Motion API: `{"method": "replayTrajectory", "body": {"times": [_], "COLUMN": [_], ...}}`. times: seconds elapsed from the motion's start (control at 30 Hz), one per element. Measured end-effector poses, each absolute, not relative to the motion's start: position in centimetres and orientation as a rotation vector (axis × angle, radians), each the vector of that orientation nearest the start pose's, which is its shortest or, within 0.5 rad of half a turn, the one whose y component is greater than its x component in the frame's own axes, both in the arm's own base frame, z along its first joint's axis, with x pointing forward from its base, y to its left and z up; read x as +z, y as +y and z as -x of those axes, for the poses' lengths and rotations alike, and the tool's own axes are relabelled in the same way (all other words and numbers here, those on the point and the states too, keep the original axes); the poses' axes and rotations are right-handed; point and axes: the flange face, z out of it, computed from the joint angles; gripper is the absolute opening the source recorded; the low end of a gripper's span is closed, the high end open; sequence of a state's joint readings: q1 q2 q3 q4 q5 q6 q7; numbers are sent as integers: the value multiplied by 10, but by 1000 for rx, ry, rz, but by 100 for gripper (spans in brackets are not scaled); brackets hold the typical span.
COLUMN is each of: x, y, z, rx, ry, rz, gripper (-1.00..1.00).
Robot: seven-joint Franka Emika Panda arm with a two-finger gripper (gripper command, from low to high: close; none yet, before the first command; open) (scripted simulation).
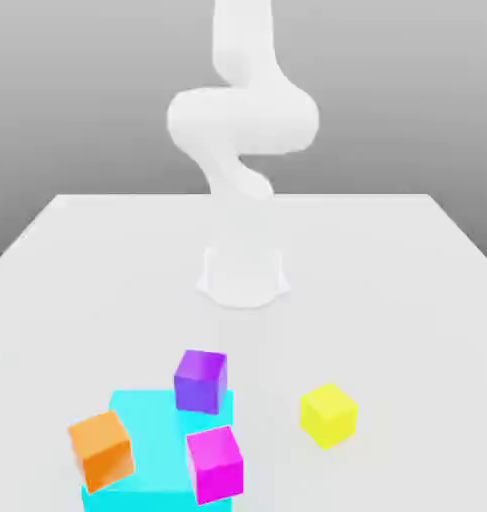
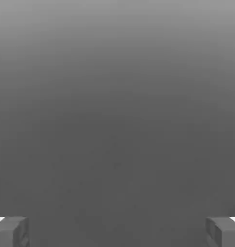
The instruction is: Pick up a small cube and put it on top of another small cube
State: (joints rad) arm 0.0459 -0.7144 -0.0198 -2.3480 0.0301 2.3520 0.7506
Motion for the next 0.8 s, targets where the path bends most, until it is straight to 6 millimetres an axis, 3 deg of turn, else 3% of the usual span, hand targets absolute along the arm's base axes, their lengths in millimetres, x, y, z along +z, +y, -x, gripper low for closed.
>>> {"method": "replayTrajectory", "body": {"times": [0.13,0.3,0.47,0.63,0.7,0.8], "x": [564,446,332,232,202,172], "y": [32,68,99,117,116,115], "z": [-425,-445,-430,-387,-373,-371], "rx": [-701,-471,-260,-69,-20,-9], "ry": [855,715,569,398,352,341], "rz": [2629,2772,2916,3068,3111,3124], "gripper": [0,0,0,0,0,0]}}
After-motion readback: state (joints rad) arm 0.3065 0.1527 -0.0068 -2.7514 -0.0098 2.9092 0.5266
